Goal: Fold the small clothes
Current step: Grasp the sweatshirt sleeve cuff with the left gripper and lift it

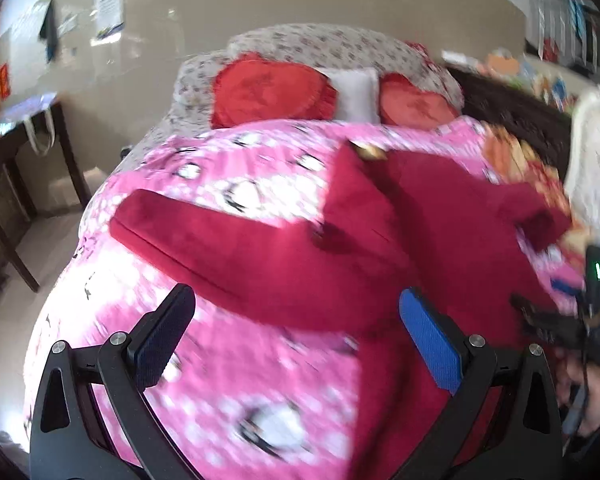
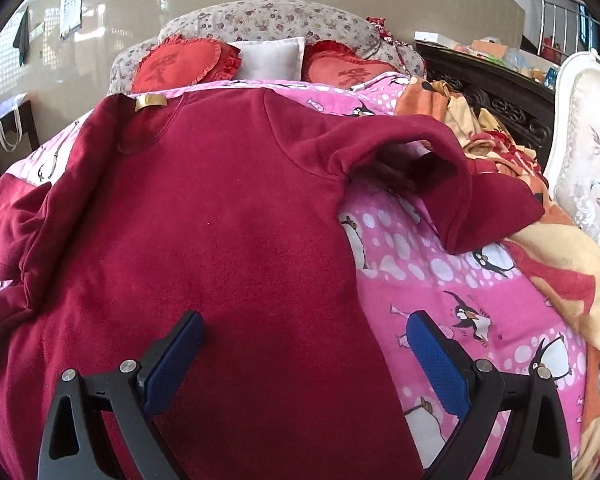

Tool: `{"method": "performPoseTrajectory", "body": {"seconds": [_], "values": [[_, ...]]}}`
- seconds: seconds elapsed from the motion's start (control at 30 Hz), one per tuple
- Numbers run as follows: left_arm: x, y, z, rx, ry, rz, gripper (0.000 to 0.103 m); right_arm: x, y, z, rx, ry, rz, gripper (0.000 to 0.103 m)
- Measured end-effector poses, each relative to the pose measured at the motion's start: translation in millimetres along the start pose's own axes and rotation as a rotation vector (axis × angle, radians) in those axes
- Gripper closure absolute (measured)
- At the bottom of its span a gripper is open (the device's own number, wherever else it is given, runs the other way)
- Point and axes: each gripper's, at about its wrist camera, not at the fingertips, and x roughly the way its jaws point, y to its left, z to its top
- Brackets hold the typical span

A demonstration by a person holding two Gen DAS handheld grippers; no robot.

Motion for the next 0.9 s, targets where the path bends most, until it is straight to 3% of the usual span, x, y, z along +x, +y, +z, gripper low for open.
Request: {"method": "performPoseTrajectory", "body": {"seconds": [0.17, 0.27, 0.37, 0.43, 0.57, 0.67, 0.77, 0.8, 0.83, 0.87, 0.9], "values": [[19.7, 100.7, 37.0, -0.159, -0.018, -0.092, 0.004, 3.0, 2.2, 0.0, -0.009, 0.013, -0.003, 0.003], [44.2, 181.4, 47.7, -0.365, 0.003, -0.116, 0.008, 4.7, 5.7, 0.6, -0.026, 0.015, -0.017, 0.003], [79.2, 242.4, 42.0, -0.549, 0.065, -0.135, 0.021, 5.6, 8.4, 1.0, -0.038, 0.009, -0.025, 0.003], [101.5, 264.5, 34.7, -0.634, 0.105, -0.164, 0.028, 5.4, 8.5, 1.2, -0.040, 0.006, -0.026, 0.003], [140.0, 271.3, 26.0, -0.752, 0.166, -0.298, 0.029, 6.0, 9.1, 1.2, -0.041, 0.005, -0.027, 0.003], [156.9, 272.9, 26.7, -0.776, 0.167, -0.335, 0.029, 6.1, 11.0, 1.5, -0.049, 0.001, -0.033, 0.003], [163.1, 273.9, 32.7, -0.780, 0.139, -0.313, 0.030, 6.7, 12.3, 2.2, -0.051, -0.003, -0.035, 0.003], [164.4, 274.9, 34.3, -0.786, 0.132, -0.306, 0.042, 6.9, 12.7, 2.1, -0.052, -0.004, -0.035, 0.003], [166.4, 274.7, 34.6, -0.795, 0.136, -0.300, 0.070, 6.9, 12.7, 2.3, -0.052, -0.005, -0.034, 0.003], [167.4, 273.7, 33.6, -0.800, 0.152, -0.281, 0.089, 7.1, 12.5, 2.4, -0.051, -0.005, -0.034, 0.003], [165.5, 268.8, 34.8, -0.777, 0.167, -0.257, 0.096, 7.1, 12.7, 2.1, -0.051, -0.006, -0.034, 0.003]]}}
